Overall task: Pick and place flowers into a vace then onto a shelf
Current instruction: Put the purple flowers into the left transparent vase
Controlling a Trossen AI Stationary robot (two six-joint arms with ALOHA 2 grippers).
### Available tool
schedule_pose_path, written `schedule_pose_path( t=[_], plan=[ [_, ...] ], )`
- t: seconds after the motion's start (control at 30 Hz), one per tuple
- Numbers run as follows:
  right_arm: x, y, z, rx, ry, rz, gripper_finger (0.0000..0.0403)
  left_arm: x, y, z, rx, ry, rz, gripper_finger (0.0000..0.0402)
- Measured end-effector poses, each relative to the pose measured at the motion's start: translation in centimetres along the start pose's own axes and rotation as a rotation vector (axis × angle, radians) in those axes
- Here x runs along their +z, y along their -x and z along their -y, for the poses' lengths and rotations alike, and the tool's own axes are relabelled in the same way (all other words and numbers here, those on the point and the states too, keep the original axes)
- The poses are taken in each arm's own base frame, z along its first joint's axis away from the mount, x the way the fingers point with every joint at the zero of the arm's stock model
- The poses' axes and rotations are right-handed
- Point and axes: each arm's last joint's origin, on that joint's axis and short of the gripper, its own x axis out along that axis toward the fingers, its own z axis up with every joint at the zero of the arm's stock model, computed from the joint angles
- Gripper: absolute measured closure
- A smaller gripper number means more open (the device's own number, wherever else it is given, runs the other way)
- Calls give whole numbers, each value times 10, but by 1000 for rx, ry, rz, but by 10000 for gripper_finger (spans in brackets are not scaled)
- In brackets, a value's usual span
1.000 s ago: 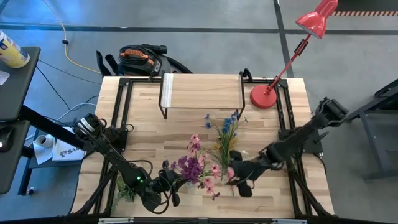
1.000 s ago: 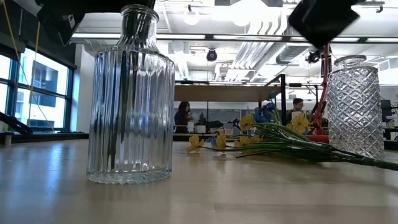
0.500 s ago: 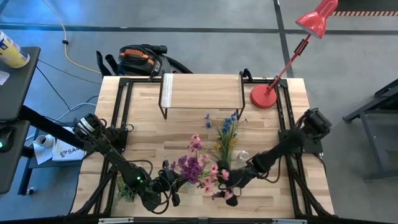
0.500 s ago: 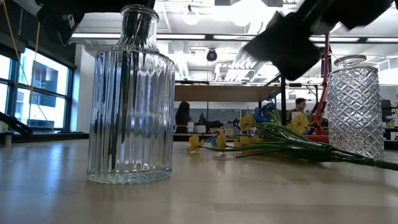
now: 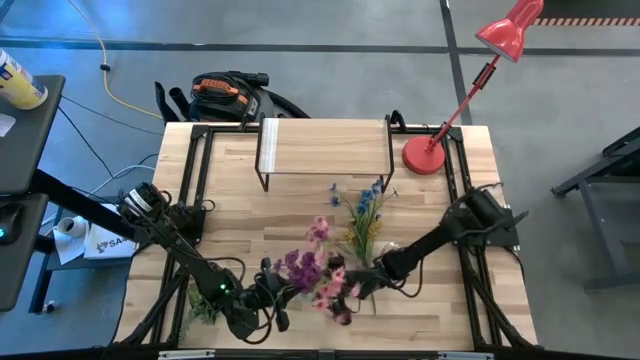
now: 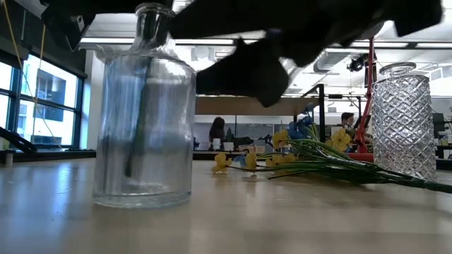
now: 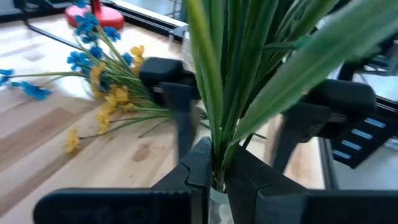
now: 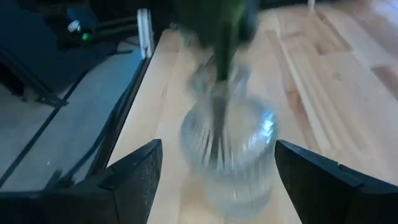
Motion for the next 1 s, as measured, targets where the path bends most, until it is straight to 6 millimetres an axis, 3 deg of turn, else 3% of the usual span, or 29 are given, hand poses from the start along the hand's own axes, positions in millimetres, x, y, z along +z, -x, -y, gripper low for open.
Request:
schedule_pose_path(
  t=[0.2, 0.63, 1.0],
  plan=[
    [4, -11, 7, -20, 1, -6, 102, -2, 0, -1, -9, -17, -22, 330],
    [3, -12, 13, -51, 40, -39, 102, -3, 0, -2, -3, -25, -38, 322],
    [4, -13, 19, -44, 37, -55, 102, -7, 0, -6, 23, 65, -63, 189]
  ],
)
